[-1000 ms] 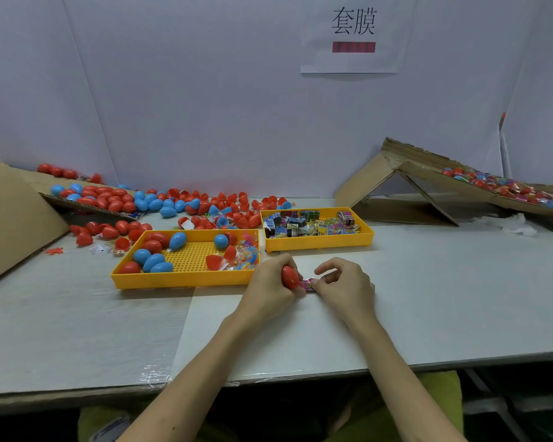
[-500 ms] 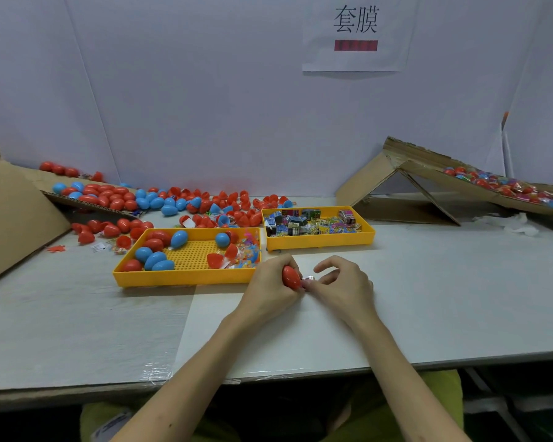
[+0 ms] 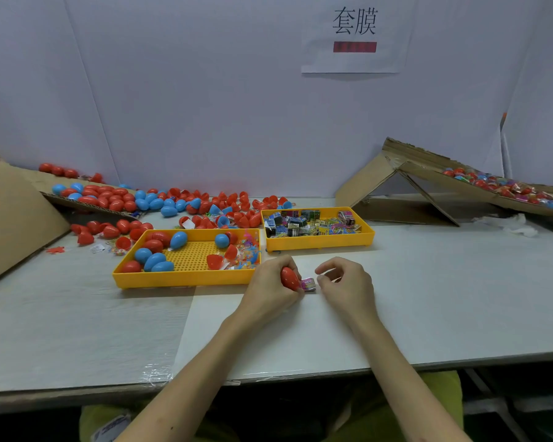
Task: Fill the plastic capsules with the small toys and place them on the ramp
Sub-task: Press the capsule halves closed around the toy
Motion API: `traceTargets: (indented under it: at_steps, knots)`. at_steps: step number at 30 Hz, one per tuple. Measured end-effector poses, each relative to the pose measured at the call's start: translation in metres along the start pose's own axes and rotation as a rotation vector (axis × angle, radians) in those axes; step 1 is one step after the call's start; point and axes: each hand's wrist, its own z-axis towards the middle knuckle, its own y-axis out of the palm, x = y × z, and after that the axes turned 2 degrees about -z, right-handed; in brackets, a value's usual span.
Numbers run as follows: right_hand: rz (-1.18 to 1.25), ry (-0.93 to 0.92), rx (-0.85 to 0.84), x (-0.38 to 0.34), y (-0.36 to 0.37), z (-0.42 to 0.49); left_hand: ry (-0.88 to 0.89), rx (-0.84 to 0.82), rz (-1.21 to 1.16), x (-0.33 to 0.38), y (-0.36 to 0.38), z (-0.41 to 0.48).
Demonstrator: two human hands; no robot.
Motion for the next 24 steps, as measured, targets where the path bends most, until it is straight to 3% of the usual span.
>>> traceTargets:
  at_steps: [11, 24]
  knots:
    - [-0.042, -0.164, -0.119, 0.0030, 0.0037, -0.0053, -0.001, 0.020, -0.036, -0.0033, -0.0014, 0.0015]
    - [0.058, -0.158, -0.084, 0.0089, 0.0016, -0.0046, -0.022, 0.003, -0.042, -0.0039, -0.0015, 0.0016]
